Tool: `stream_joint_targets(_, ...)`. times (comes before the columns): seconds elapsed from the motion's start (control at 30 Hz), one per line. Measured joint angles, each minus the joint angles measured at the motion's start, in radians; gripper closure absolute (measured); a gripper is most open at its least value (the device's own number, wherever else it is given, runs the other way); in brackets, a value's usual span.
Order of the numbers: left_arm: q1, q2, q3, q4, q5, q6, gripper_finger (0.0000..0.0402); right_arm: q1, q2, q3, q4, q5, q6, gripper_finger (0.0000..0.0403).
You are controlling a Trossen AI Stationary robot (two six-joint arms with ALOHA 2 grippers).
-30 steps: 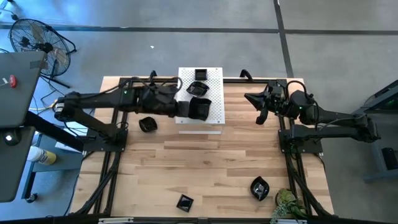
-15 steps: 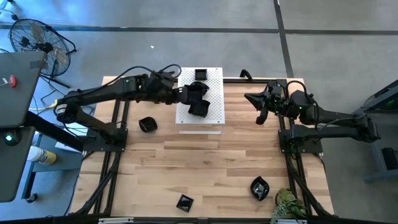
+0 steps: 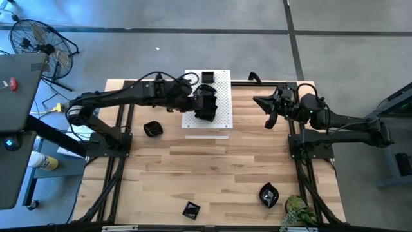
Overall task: Pick & Place Mini shaped plates
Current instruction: Stack the distorted square plate on top of the distorted square plate on the shelf
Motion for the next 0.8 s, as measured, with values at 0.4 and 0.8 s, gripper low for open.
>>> stream_joint_targets(0.4,0.000,0.039,-0.002,-0.030,0.012,0.009,0.0401,0.000,0.000,0.000,0.000,0.000,-0.001,0.0401)
stream_joint_targets(0.8,0.000,0.054,-0.001,-0.022,0.018,0.041,0.0387,0.000,0.000,0.000,-0.005,0.000,-0.001,0.0401)
